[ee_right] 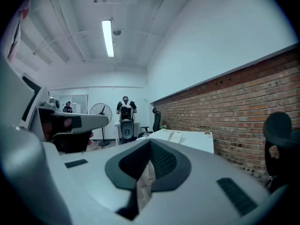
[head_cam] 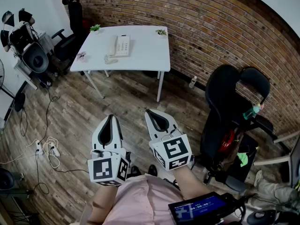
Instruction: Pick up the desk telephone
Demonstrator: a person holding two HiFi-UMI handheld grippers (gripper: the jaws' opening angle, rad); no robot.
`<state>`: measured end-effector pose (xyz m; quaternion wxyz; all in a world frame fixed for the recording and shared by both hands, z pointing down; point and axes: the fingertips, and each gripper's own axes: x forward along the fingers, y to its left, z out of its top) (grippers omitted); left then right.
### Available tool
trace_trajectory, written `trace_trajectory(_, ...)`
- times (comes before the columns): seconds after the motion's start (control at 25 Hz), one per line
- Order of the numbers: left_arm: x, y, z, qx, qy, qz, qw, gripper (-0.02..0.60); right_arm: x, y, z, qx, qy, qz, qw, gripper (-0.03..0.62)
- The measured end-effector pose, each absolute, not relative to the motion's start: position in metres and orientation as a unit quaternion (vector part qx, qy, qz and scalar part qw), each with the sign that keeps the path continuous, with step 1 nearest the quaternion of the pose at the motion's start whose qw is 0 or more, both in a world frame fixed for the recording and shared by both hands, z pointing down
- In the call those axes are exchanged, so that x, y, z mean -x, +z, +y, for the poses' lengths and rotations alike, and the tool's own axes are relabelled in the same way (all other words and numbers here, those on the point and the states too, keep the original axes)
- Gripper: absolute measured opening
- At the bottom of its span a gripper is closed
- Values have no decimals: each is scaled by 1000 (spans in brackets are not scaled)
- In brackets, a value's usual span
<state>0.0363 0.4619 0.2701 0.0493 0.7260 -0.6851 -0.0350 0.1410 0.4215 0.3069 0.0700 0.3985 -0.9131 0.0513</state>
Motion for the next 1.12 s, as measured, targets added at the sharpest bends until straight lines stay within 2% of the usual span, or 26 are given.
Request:
trace_trajectory(0.36, -34, 266, 462, -714, -42, -697, 46, 14, -149, 301, 417, -415, 51, -907, 55, 0)
trace_trajectory(0.4, -33, 263, 463, -711, -53, -700, 44, 30, -152, 299, 416, -421, 50, -904, 49, 3)
trace_trajectory(0.44, -32, 261, 463, -710, -63, -700, 44, 161, -153, 299, 415, -422, 51, -904, 48, 90)
trace_trajectory(0.48, -33, 260, 464, -712, -70, -697, 46, 255, -153, 299, 414, -420, 54, -905, 50, 228)
trace_trajectory(0.52, -34, 259, 464, -714, -74, -695, 47, 280, -154, 300, 413, -419, 56, -905, 52, 257)
trace_trajectory(0.56, -35, 260, 464, -714, -76, -694, 48, 291, -156, 301, 412, -420, 54, -904, 55, 256)
trace_trajectory(1.12, -16, 281, 446, -699, -59, -711, 58, 291, -146, 316, 381, -419, 46, -904, 77, 249)
